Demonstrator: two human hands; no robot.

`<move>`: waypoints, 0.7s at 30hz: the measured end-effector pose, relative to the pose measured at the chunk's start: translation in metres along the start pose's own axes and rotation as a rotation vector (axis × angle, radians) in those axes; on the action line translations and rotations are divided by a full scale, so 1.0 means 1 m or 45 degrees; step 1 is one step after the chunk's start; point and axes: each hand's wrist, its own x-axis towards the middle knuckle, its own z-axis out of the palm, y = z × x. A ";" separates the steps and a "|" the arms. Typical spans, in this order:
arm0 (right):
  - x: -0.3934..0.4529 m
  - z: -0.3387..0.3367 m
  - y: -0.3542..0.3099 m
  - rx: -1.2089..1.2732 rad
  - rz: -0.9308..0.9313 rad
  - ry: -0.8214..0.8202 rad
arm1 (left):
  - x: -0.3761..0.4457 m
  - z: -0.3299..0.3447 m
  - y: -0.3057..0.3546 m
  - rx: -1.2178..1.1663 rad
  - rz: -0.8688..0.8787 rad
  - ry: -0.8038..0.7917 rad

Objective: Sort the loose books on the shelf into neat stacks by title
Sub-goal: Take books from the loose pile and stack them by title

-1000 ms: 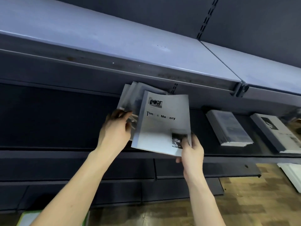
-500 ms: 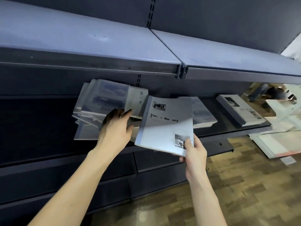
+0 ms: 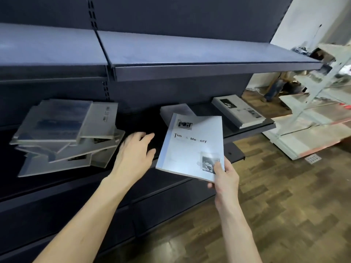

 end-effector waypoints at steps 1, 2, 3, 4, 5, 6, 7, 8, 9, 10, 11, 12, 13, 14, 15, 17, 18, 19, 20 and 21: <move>0.004 -0.010 0.000 0.006 -0.003 0.003 | 0.001 0.004 0.009 0.010 0.003 0.006; 0.008 -0.019 0.000 0.010 -0.004 0.005 | 0.001 0.007 0.018 0.016 0.004 0.011; 0.013 -0.030 0.000 0.015 -0.004 0.008 | 0.002 0.012 0.028 0.023 0.008 0.022; 0.017 -0.040 0.000 0.020 -0.003 0.012 | 0.002 0.016 0.038 0.024 0.014 0.030; 0.021 -0.051 0.000 0.026 -0.002 0.020 | 0.002 0.021 0.048 0.023 0.023 0.037; 0.024 -0.061 0.001 0.031 -0.002 0.030 | 0.002 0.027 0.058 0.019 0.028 0.041; 0.027 -0.069 0.002 0.034 0.003 0.042 | 0.001 0.031 0.066 0.013 0.029 0.039; 0.030 -0.079 0.003 0.038 0.014 0.059 | 0.000 0.038 0.075 0.008 0.033 0.032; 0.032 -0.089 0.004 0.040 0.027 0.074 | -0.001 0.044 0.084 0.002 0.039 0.020; 0.035 -0.098 0.005 0.042 0.035 0.088 | -0.002 0.050 0.093 -0.002 0.050 0.004; 0.037 -0.107 0.006 0.044 0.035 0.099 | -0.002 0.055 0.102 -0.005 0.063 -0.010; 0.039 -0.113 0.006 0.048 0.030 0.109 | -0.001 0.058 0.109 -0.006 0.078 -0.018; 0.042 -0.120 0.006 0.056 0.024 0.121 | 0.002 0.062 0.118 -0.007 0.097 -0.018; 0.046 -0.126 0.005 0.066 0.019 0.134 | 0.006 0.066 0.126 -0.009 0.114 -0.018; 0.050 -0.132 0.005 0.077 0.019 0.148 | 0.011 0.069 0.133 -0.008 0.131 -0.021; 0.059 -0.141 0.006 0.079 0.029 0.173 | 0.020 0.076 0.144 0.000 0.162 -0.040; 0.064 -0.145 0.006 0.073 0.035 0.181 | 0.025 0.080 0.148 0.003 0.175 -0.050; 0.070 -0.151 0.006 0.069 0.037 0.190 | 0.031 0.085 0.154 0.003 0.186 -0.057; 0.077 -0.155 0.005 0.068 0.038 0.197 | 0.038 0.090 0.159 0.000 0.191 -0.064; 0.084 -0.159 0.004 0.066 0.040 0.204 | 0.044 0.095 0.163 -0.009 0.193 -0.068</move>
